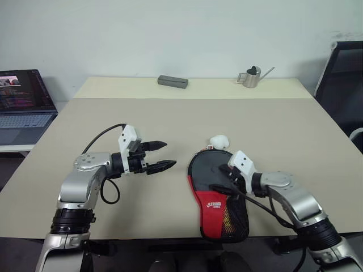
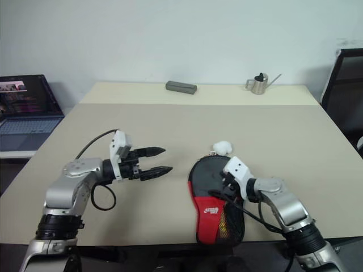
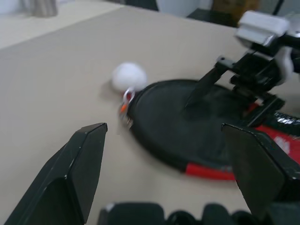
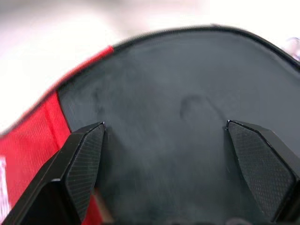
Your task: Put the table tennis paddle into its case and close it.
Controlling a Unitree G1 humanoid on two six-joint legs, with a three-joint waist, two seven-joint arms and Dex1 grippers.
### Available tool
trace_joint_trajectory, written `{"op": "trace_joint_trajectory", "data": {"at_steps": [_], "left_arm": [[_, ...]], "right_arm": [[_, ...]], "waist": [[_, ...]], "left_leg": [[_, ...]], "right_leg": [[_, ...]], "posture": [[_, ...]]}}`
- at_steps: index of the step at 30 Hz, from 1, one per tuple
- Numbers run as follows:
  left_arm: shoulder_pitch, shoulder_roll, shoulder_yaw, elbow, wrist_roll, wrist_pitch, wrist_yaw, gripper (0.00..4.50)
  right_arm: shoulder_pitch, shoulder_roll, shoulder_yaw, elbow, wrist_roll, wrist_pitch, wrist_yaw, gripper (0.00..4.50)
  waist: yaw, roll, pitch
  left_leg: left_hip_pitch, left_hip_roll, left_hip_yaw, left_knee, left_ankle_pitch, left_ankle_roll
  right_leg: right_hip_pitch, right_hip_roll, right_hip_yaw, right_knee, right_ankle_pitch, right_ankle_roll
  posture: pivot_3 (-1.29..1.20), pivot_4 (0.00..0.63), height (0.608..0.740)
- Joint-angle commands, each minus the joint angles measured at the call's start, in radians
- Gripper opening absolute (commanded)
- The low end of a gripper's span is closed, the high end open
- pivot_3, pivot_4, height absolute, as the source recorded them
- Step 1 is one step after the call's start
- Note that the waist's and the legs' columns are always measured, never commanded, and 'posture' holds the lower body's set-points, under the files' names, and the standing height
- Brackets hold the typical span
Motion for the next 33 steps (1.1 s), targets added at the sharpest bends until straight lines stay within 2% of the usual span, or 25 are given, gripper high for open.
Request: {"op": "trace_joint_trajectory", "data": {"at_steps": [1, 6, 9, 15, 20, 33], "left_arm": [[-0.036, -0.006, -0.041, -0.057, -0.014, 0.006, 0.025, 4.25], [-0.035, -0.01, -0.104, -0.062, -0.001, -0.035, 0.028, 4.25], [-0.042, -0.019, -0.166, -0.035, 0.036, -0.092, 0.019, 4.25], [-0.091, -0.089, -0.245, 0.058, 0.085, -0.174, 0.029, 4.25], [-0.126, -0.159, -0.297, 0.161, 0.121, -0.245, 0.019, 4.25], [-0.141, -0.24, -0.384, 0.295, 0.189, -0.322, 0.005, 4.25]], "right_arm": [[-0.002, -0.056, -0.125, -0.125, 0.156, 0.109, 0.075, 4.5], [0.008, -0.146, -0.235, -0.218, 0.274, 0.222, 0.101, 4.5], [0.034, -0.238, -0.311, -0.234, 0.315, 0.251, 0.132, 4.5], [0.06, -0.329, -0.348, -0.199, 0.32, 0.224, 0.158, 4.5], [0.048, -0.338, -0.318, -0.171, 0.299, 0.189, 0.165, 4.5], [0.032, -0.345, -0.295, -0.172, 0.314, 0.182, 0.176, 4.5]], "waist": [[0.0, 0.0, 0.003], [-0.003, 0.001, 0.004], [0.001, 0.001, 0.006], [0.007, 0.0, 0.007], [0.005, 0.0, 0.007], [0.007, 0.0, 0.007]], "left_leg": [[-0.001, 0.0, 0.0, 0.0, 0.0, 0.0], [-0.01, 0.0, 0.0, 0.0, 0.0, 0.0], [-0.011, -0.001, 0.0, 0.001, 0.0, 0.0], [-0.012, -0.002, 0.0, 0.001, -0.001, 0.001], [-0.012, -0.002, 0.001, 0.001, -0.001, 0.001], [-0.012, -0.002, 0.0, 0.002, -0.001, 0.001]], "right_leg": [[-0.001, 0.0, 0.0, 0.0, 0.0, 0.0], [-0.01, 0.001, 0.0, 0.001, 0.001, -0.002], [-0.01, 0.001, -0.001, 0.0, 0.002, -0.005], [-0.01, 0.001, -0.002, -0.001, 0.0, -0.001], [-0.01, 0.001, -0.001, -0.001, 0.0, -0.001], [-0.01, 0.001, -0.001, -0.001, 0.0, -0.001]], "posture": [[0.0, 0.15, 0.74], [0.0, 0.15, 0.74], [0.0, 0.15, 0.74], [0.0, 0.15, 0.74], [0.0, 0.15, 0.74], [0.0, 0.15, 0.74]]}}
